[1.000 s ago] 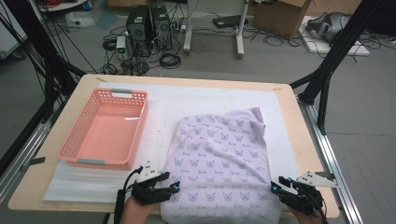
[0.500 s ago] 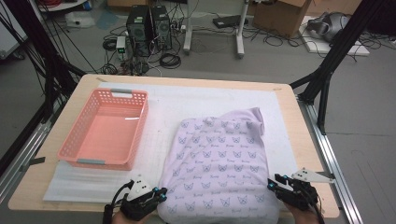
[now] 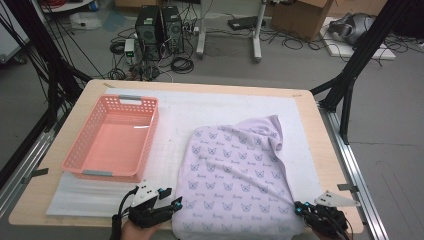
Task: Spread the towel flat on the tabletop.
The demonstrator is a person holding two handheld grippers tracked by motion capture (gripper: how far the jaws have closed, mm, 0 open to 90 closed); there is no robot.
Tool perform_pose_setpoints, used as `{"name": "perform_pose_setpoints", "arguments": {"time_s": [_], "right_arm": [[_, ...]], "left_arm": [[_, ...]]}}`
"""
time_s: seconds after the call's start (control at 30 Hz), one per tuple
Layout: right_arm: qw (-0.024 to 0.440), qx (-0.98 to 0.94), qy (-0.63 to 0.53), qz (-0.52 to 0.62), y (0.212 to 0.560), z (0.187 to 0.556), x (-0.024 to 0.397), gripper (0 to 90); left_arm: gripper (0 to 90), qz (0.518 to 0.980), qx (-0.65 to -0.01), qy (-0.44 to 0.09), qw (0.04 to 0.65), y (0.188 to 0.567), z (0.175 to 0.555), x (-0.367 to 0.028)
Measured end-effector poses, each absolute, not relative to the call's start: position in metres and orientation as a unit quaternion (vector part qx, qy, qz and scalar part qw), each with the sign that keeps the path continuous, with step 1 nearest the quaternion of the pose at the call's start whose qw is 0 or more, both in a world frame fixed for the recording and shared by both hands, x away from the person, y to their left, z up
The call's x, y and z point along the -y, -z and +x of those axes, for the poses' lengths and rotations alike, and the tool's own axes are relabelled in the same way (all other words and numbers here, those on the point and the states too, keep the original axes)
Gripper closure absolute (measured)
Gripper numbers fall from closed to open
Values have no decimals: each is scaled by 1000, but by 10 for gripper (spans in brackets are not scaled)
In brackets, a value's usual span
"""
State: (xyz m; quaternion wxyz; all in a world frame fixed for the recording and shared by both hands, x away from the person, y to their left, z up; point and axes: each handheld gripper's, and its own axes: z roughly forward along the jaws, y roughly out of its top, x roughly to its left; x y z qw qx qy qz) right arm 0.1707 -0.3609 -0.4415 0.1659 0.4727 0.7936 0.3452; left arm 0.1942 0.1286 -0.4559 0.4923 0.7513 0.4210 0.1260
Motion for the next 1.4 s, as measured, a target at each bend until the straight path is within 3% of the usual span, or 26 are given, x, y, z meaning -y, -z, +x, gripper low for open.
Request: {"name": "perform_pose_setpoints", "arguments": {"time_s": [0.1, 0.2, 0.5, 0.7, 0.87, 0.97, 1.1, 1.4], "right_arm": [[159, -783, -361, 482, 443, 167, 370, 724], [167, -767, -377, 491, 440, 169, 373, 640], [178, -763, -388, 484, 440, 181, 364, 611], [187, -765, -390, 476, 442, 193, 361, 514], [196, -769, -389, 469, 443, 210, 354, 492], [197, -770, -387, 469, 445, 218, 349, 488], [194, -773, -387, 464, 445, 219, 345, 490], [187, -771, -390, 467, 448, 224, 342, 458]], "left_arm": [[481, 752, -420, -122, 493, 456, 197, -127], [473, 752, -419, -126, 493, 455, 202, -123], [451, 750, -433, -120, 485, 449, 248, -116], [434, 757, -451, -101, 462, 451, 278, -106], [432, 769, -445, -111, 446, 452, 284, -93], [535, 781, -429, -141, 430, 452, 280, -86], [856, 797, -407, -148, 421, 452, 273, -80], [865, 790, -400, -130, 446, 451, 244, -91]]}}
